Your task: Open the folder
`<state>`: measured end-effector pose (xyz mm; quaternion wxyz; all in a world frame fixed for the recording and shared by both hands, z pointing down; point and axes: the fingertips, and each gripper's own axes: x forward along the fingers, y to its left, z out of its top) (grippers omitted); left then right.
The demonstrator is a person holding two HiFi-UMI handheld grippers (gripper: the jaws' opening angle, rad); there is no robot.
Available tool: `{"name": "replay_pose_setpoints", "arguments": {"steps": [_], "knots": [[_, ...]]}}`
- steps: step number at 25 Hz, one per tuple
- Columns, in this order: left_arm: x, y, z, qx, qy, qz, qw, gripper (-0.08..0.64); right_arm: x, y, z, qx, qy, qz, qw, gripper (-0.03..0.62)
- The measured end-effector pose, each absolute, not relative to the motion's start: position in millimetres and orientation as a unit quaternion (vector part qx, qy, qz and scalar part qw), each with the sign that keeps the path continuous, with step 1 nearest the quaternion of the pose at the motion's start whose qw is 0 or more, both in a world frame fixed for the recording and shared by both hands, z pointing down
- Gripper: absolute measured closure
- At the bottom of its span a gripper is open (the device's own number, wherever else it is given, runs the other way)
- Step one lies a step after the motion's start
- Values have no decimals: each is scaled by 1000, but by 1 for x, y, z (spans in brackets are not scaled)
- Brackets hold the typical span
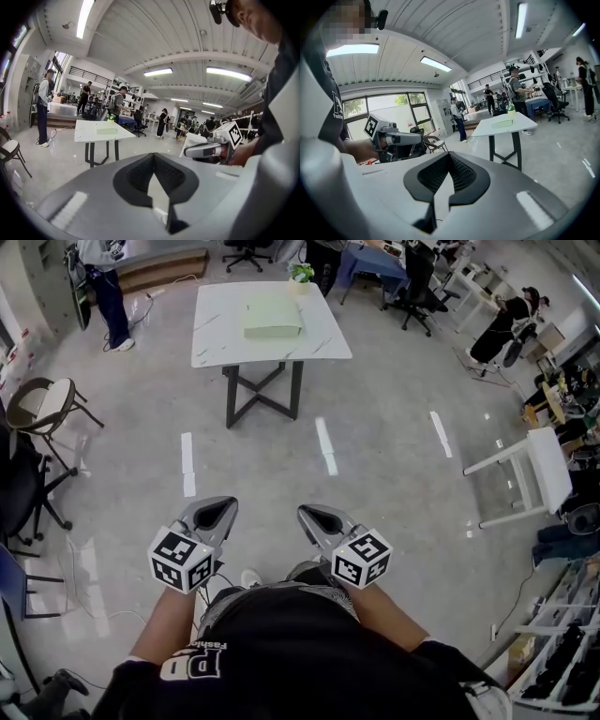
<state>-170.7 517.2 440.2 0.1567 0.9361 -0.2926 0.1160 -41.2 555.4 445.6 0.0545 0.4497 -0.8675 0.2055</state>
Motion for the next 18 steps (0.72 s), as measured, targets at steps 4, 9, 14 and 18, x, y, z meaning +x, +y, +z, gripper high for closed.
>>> {"name": "replay_pose_setpoints", "arguments": {"steps": [4, 9, 14, 18], "knots": [[-179, 518, 442, 938, -285, 119, 158, 511, -48, 554, 445, 457, -861, 215, 50, 595], [-178, 508, 442, 937, -289, 115, 158, 511, -47, 545, 444, 460, -861, 212, 47, 595], [-171, 500, 451, 937, -288, 117, 161, 511, -42, 531, 448, 460, -861, 212, 43, 595], [-163, 480, 455, 934, -294, 120, 166, 511, -32, 507, 453, 459, -860, 219, 37, 595]]}}
